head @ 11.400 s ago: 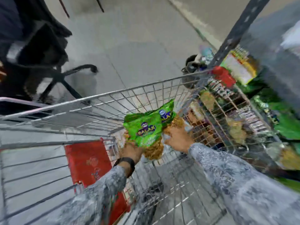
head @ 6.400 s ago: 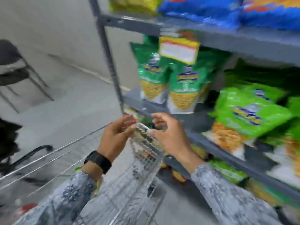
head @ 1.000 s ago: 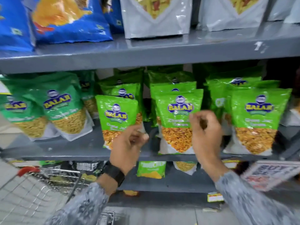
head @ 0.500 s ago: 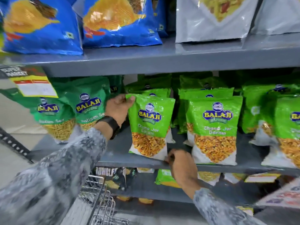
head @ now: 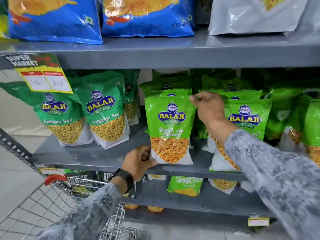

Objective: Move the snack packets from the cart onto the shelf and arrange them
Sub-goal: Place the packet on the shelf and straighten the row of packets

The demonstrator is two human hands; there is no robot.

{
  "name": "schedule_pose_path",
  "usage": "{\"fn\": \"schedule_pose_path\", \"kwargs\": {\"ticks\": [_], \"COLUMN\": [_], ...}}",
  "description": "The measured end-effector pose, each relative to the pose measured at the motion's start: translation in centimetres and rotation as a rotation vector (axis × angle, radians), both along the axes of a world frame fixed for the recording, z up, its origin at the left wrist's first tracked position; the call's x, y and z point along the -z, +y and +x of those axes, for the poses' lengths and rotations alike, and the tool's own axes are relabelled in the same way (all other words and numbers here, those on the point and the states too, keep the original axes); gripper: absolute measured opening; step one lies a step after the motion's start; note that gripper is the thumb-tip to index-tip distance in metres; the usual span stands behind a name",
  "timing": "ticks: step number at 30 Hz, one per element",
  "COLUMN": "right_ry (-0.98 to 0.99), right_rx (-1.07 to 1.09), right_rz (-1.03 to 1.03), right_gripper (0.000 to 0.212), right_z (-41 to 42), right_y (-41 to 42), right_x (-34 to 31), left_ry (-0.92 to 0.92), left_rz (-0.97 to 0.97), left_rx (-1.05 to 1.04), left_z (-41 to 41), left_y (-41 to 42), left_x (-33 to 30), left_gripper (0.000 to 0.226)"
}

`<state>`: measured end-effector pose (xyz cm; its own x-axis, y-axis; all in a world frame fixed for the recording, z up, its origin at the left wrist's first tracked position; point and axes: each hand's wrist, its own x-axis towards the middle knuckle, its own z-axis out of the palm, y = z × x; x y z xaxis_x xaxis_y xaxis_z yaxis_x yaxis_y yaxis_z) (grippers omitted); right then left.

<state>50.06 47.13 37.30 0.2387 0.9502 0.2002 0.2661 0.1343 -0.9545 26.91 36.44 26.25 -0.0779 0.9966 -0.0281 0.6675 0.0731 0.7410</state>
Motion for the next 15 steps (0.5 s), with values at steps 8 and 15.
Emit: {"fn": "schedule_pose_path", "kwargs": {"ticks": [8, 15], "right_ry": [-0.051, -0.367], "right_rx": [-0.095, -0.208], "right_rz": [-0.114, -0.294], "right_gripper": [0.081, 0.047], "right_z": [0.3, 0.7], "right_y": [-6.0, -11.7], "right_x": [4.2, 12.0], "left_ry": [-0.398, -0.624], "left_rz": [-0.117, -0.009], "left_rx": [0.059, -0.097], "left_z": [-0.6, 0.5], "left_y": [1.5, 7.0], "left_x": [-2.8, -9.8], "left_gripper": [0.056, 0.03]}}
